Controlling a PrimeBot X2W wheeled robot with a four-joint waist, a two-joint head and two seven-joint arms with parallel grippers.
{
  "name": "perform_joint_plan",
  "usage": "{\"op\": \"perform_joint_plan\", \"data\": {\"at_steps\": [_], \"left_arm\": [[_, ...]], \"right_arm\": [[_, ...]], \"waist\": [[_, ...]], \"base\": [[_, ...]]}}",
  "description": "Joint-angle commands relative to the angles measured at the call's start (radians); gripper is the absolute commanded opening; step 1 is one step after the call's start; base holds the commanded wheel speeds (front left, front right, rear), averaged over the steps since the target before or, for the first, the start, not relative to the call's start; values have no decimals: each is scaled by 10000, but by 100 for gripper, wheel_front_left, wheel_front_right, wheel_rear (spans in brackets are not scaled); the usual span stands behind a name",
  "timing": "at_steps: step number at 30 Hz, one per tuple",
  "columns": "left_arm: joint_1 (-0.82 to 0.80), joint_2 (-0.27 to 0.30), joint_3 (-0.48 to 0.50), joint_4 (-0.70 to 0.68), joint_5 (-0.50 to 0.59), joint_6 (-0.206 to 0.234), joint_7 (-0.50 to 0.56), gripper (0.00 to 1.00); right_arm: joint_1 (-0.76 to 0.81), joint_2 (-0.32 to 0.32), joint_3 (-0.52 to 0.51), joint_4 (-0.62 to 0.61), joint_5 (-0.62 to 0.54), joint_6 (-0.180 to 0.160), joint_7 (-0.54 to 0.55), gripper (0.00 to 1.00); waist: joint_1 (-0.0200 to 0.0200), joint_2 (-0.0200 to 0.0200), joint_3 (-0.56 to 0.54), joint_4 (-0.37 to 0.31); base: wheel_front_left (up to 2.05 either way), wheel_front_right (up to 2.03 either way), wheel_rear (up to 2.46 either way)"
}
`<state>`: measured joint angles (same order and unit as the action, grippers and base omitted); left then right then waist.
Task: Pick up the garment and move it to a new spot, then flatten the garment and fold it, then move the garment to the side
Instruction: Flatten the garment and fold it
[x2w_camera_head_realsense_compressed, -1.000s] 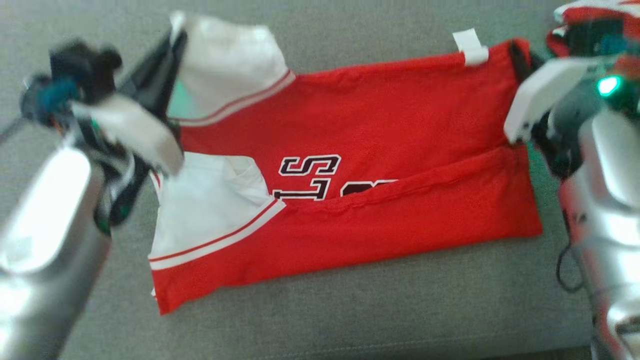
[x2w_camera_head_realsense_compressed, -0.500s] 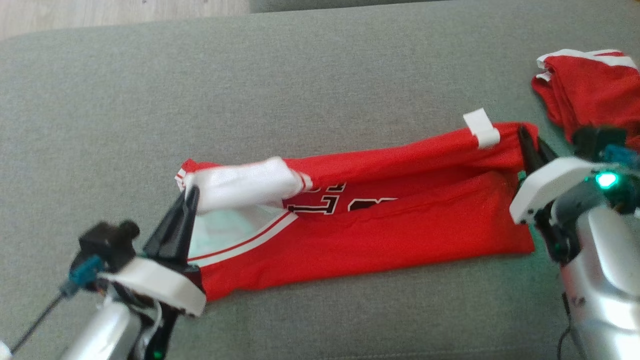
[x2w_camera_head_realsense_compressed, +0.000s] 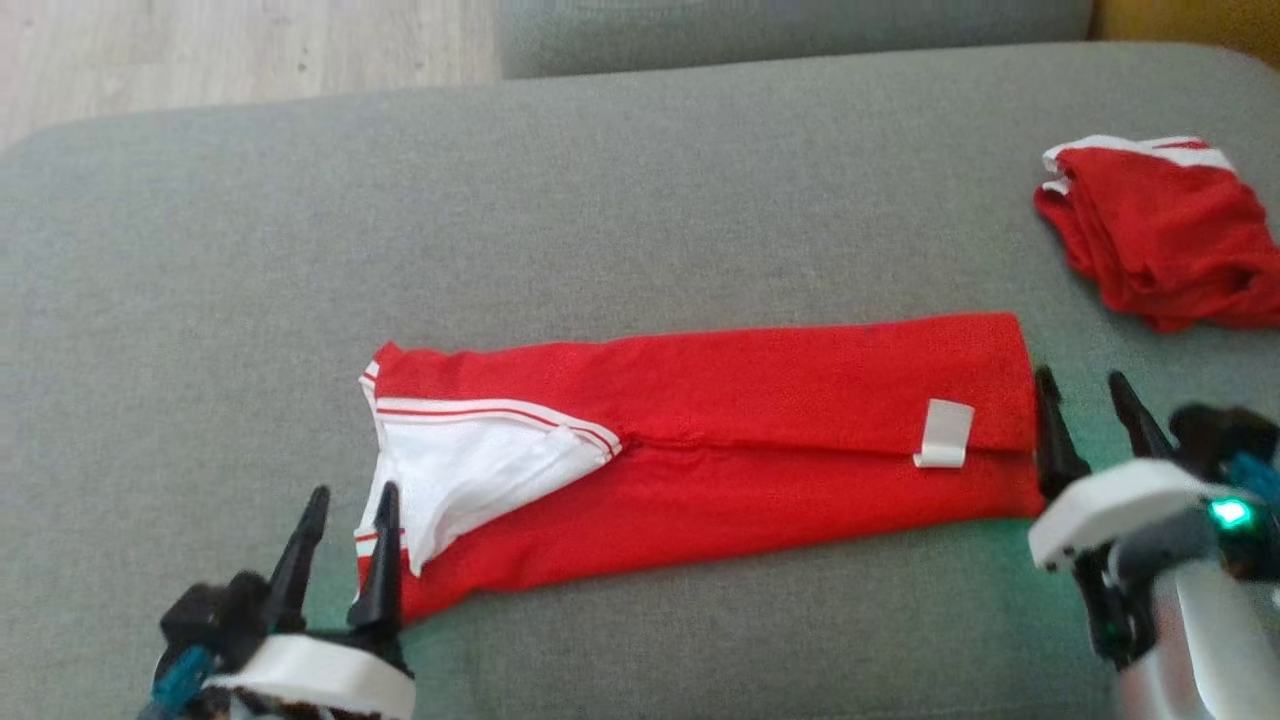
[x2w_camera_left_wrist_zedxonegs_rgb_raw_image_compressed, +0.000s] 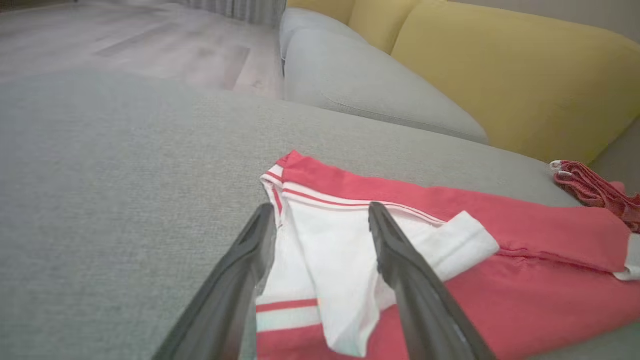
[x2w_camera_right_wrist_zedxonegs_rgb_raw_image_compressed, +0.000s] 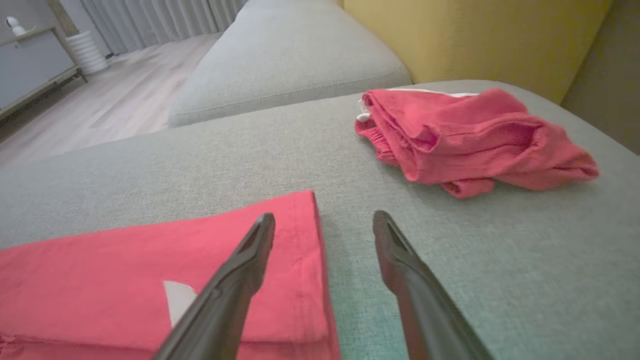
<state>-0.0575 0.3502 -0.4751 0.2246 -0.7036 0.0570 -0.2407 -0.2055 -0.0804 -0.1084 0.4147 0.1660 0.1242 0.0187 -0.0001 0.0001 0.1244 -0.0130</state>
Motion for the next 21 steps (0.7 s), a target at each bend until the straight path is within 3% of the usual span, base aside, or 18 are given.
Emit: {"op": "perform_joint_plan", "data": {"at_steps": [1, 6, 13, 21], "left_arm": [[-121, 55, 657, -280, 139, 247, -163, 100], [318, -129, 1357, -722, 859, 870, -204, 100], [750, -246, 1986, -1429, 1632, 1224, -208, 100], [1197, -294, 2522, -2137, 1921, 1483, -209, 100]], "right_arm": [[120, 83, -15, -525, -52, 65, -162, 100], [830, 250, -545, -1054, -33, 65, -43, 100], [1009, 293, -872, -1236, -115, 65, 397, 100], [594, 300, -1366, -44, -479, 65, 1114, 100]], "waist": [[1, -1, -211, 104], [1, -1, -512, 352], [1, -1, -623, 826], [1, -1, -494, 1477]], "base": [[0, 0, 0], [0, 0, 0], [0, 0, 0], [0, 0, 0]]}}
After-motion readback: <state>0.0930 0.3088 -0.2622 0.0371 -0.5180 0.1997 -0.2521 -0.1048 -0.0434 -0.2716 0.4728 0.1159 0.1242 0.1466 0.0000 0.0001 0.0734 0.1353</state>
